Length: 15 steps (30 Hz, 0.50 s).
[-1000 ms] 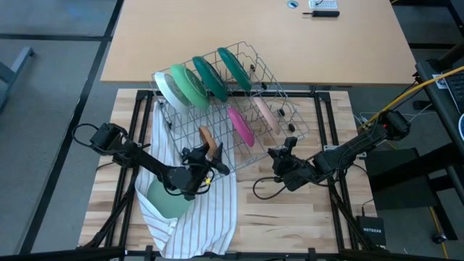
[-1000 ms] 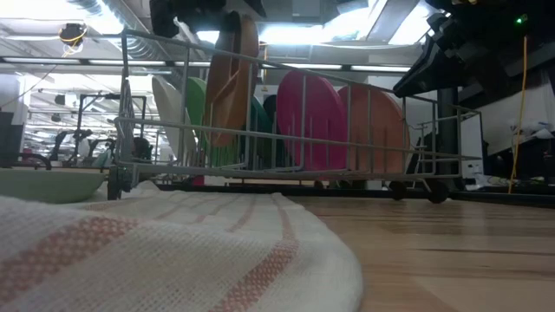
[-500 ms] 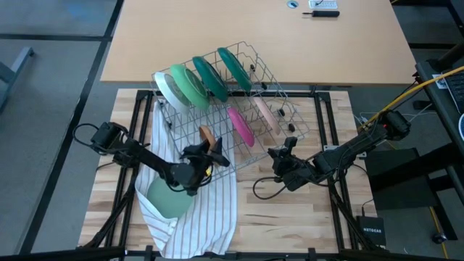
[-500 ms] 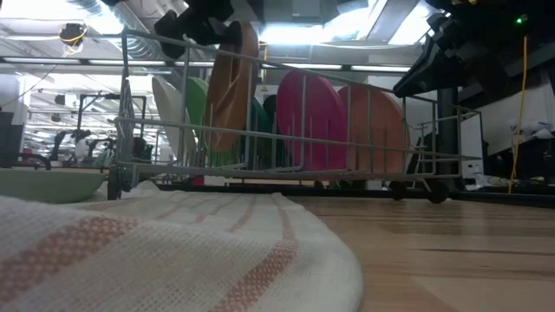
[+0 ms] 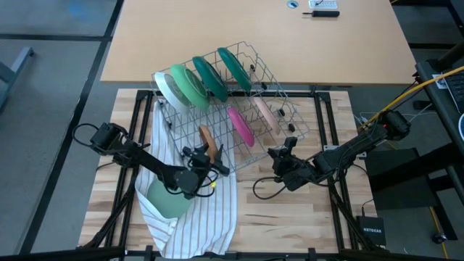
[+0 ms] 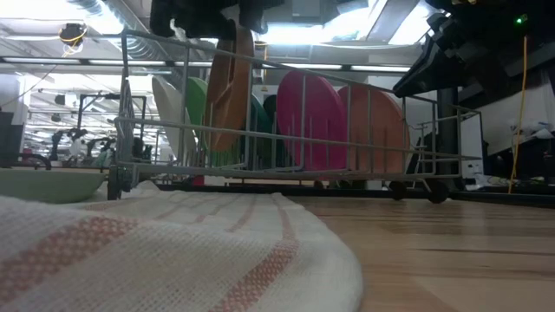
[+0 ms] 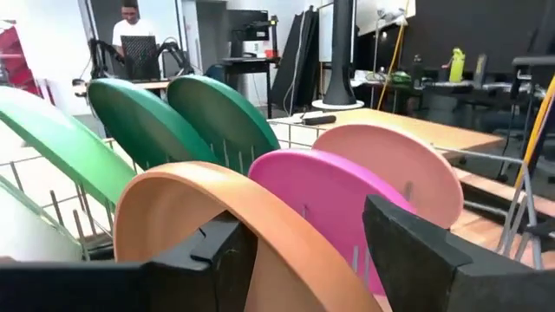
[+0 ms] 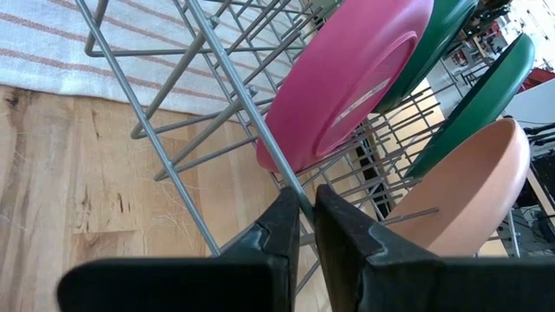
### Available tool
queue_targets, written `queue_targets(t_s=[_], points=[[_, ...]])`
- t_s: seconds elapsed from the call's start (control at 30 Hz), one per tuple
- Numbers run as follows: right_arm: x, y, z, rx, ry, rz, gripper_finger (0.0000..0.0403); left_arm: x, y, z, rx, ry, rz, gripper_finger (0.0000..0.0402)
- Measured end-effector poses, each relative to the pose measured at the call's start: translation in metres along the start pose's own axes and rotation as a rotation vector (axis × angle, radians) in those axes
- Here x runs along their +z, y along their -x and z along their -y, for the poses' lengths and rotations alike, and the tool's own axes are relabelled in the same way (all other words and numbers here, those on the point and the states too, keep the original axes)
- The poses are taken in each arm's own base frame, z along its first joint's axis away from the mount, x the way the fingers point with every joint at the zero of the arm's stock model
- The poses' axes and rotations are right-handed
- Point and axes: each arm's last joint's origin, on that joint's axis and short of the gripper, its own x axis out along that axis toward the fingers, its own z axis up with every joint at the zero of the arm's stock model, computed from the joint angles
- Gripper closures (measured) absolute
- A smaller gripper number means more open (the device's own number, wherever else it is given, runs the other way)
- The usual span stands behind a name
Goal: Sort dishes
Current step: Put the brown plate in the dish rack
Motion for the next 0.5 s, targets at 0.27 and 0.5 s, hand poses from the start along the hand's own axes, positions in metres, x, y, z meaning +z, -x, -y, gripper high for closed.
queue_targets(t_s=[0.27,0.5], points=[[0.000,0.000,0.000,0.004,0.000,0.000,0.0364,-0.015,0.000,-0.001,0.003,0.206,0.000,0.0205],[0.000,0.000,0.000,0.006,0.000,0.000,0.0364,-0.029,0.001,-0.006,0.001,0.325,0.000,0.0205]])
